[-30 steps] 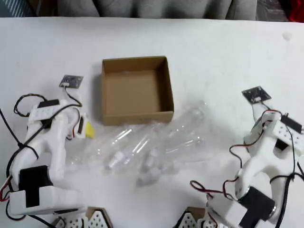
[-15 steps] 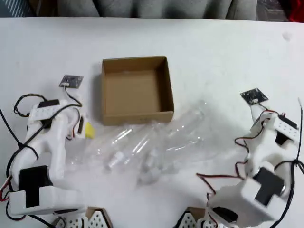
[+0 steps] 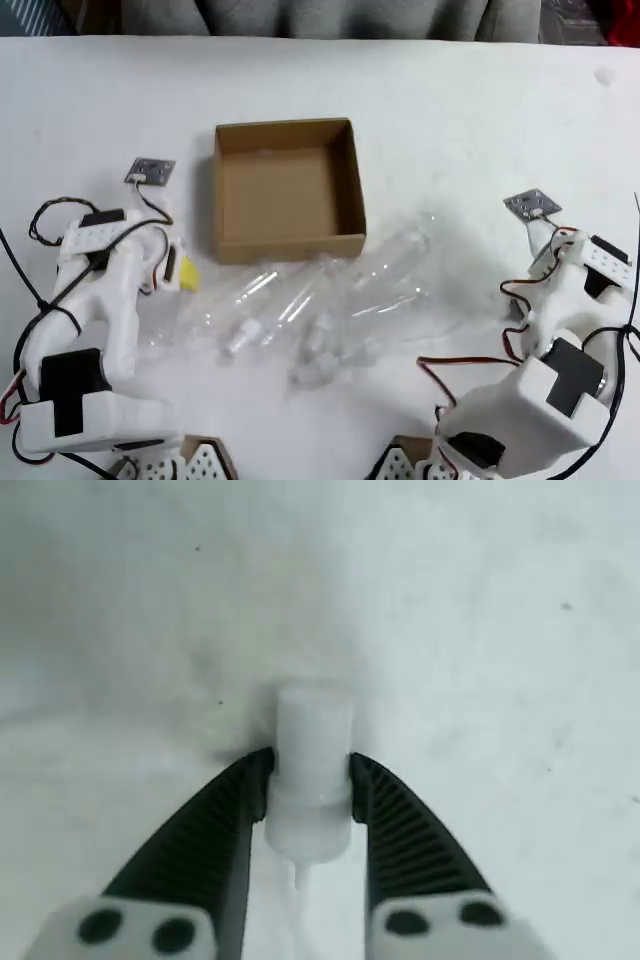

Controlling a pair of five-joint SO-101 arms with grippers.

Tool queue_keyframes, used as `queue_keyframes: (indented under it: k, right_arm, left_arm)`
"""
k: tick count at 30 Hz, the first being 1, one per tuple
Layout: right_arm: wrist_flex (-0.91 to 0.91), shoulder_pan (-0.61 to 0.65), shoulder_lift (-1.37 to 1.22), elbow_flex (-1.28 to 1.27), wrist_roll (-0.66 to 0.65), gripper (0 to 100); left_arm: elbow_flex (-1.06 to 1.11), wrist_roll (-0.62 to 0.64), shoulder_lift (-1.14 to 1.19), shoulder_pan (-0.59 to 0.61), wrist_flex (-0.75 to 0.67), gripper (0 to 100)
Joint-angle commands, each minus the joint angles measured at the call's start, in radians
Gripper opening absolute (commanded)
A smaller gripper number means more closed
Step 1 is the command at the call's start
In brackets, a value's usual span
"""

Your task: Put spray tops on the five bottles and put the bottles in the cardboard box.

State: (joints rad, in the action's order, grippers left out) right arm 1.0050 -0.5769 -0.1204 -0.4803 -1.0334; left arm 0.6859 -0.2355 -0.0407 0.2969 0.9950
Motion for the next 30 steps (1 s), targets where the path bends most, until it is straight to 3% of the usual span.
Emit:
queue_keyframes:
  k: [1,10,15,23,27,30]
  right_arm:
    - [0.051,-0.007,0.074,0.038,0.060,1.5]
    - [0.125,-0.024,0.177,0.034,0.074,1.5]
    - [0.128,-0.025,0.176,0.032,0.072,1.5]
    - [0.130,-0.019,0.176,0.032,0.080,1.5]
    - [0.130,-0.025,0.176,0.031,0.080,1.5]
    - [0.130,-0.027,0.176,0.018,0.078,1.5]
  left_arm:
    - [-0.015,-0.014,-0.065,-0.010,0.018,26]
    - [-0.092,-0.025,-0.061,-0.002,0.089,44]
    - [-0.129,-0.143,-0.062,-0.001,0.110,44]
    - [-0.296,-0.190,-0.056,0.007,0.319,42]
    - [-0.293,-0.305,-0.036,0.002,0.330,34]
    - [-0.293,-0.353,0.027,0.002,0.328,36]
